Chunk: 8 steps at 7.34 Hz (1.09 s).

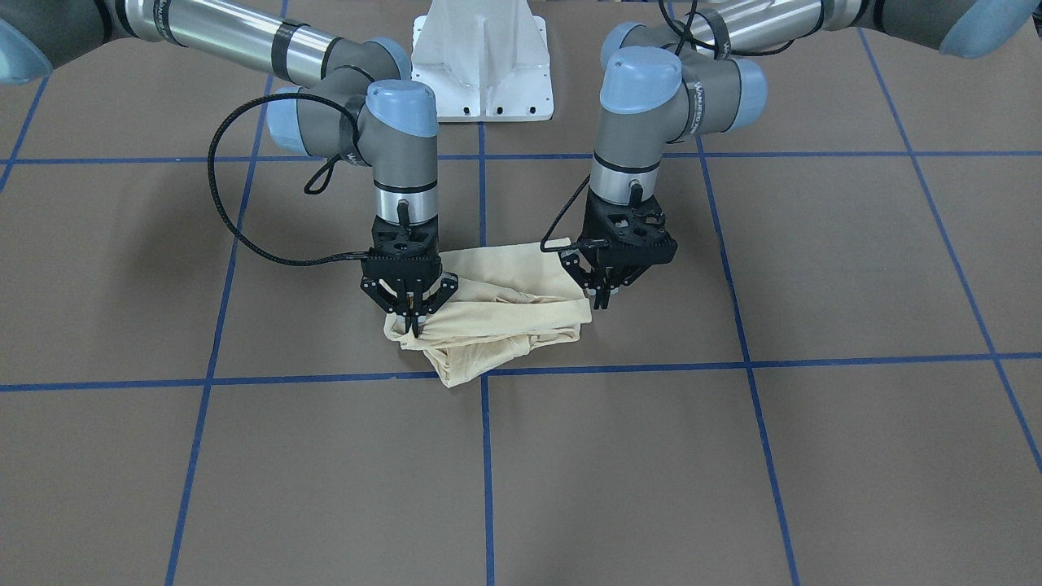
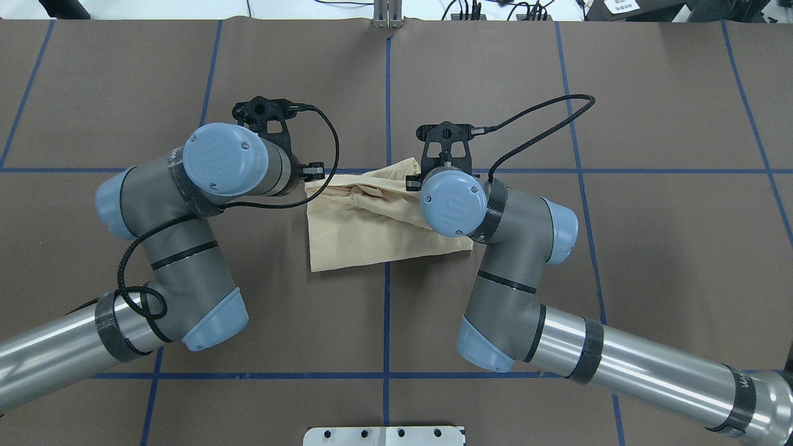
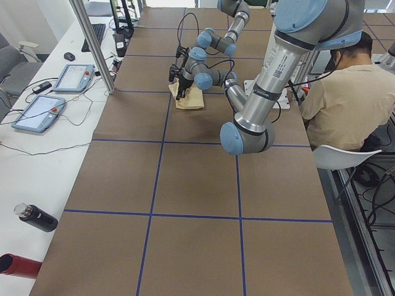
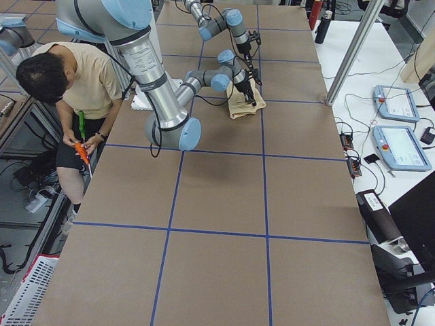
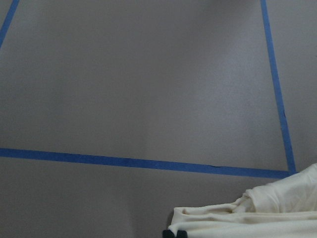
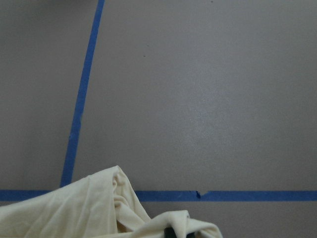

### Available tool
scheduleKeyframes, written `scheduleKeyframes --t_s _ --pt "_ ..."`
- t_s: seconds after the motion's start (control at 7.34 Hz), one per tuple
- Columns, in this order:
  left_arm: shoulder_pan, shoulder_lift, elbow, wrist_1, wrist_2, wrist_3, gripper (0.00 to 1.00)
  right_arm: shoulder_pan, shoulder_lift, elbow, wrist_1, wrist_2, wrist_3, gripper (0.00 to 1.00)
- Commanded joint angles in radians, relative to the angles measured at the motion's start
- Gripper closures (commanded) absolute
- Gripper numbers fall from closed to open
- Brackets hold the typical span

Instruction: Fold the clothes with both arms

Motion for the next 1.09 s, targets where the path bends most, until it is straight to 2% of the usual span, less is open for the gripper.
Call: scheduleKeyframes --t_s 0.0,0.14,0.27,0.54,0.82,0.95 --pt "-0.022 0.003 0.044 -0.089 -0.002 0.118 0.0 0.044 0.018 -0.007 -0.001 0.065 -0.007 0.0" --pt "-0.071 0.009 0.025 -0.096 -0.016 0.24 0.0 0.083 0.055 0.001 -0.007 0.224 -0.009 0.0" --pt "-0.12 0.037 0.018 -0.094 -0.103 0.326 0.0 0.084 0.079 0.013 -0.031 0.256 -0.006 0.0" --pt "-0.193 0.095 0.001 -0.131 -0.177 0.483 0.0 0.037 0.188 0.024 -0.279 0.322 0.039 0.0" --pt "-0.194 0.103 0.001 -0.142 -0.179 0.484 0.0 -0.046 0.189 -0.005 -0.288 0.311 0.086 0.0" --pt "-0.193 0.103 0.0 -0.142 -0.179 0.482 0.0 -0.065 0.192 -0.023 -0.283 0.263 0.097 0.01"
